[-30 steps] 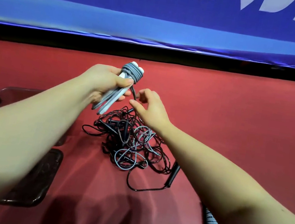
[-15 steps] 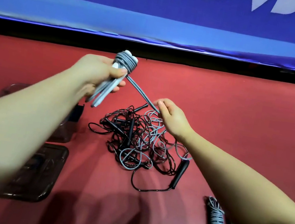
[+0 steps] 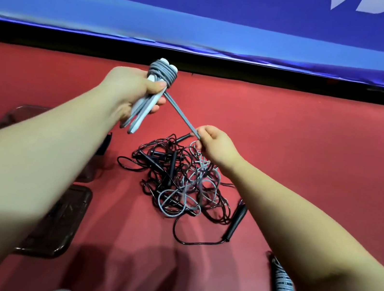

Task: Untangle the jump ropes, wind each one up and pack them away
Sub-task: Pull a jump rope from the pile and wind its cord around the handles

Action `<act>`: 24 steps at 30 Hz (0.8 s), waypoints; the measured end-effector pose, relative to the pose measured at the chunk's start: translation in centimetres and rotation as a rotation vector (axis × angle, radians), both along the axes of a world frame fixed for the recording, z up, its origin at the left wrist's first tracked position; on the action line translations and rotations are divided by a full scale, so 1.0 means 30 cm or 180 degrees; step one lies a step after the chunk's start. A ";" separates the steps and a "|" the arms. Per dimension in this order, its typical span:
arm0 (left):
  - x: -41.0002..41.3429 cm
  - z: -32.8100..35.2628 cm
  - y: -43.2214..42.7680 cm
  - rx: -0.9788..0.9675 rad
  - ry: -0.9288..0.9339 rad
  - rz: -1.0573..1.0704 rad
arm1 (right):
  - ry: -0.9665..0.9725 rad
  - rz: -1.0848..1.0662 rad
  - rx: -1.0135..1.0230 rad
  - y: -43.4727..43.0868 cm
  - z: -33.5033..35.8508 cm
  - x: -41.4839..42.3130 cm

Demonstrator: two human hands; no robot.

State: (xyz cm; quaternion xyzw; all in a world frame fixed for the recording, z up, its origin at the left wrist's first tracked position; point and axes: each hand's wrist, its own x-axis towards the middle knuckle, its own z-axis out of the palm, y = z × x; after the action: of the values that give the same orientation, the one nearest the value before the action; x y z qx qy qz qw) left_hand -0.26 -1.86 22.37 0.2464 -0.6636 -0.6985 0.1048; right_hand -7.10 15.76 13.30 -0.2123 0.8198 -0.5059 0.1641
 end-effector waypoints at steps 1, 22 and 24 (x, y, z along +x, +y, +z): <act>-0.003 -0.011 0.001 -0.0095 -0.0008 0.0038 | 0.0198 0.0083 0.0217 0.009 -0.003 0.005; 0.028 -0.052 0.099 -0.3679 -0.0749 -0.1551 | 0.1812 0.0396 0.0900 0.049 0.319 0.117; 0.031 -0.046 0.128 -0.3985 -0.0794 -0.1742 | 0.2040 0.0375 0.1186 0.051 0.325 0.111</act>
State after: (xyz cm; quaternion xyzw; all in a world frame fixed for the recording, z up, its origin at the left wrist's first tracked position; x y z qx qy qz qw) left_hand 0.66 2.00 20.99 0.0419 -0.9870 -0.1521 -0.0297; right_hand -3.76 17.30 23.05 -0.3732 0.8939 -0.2456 -0.0362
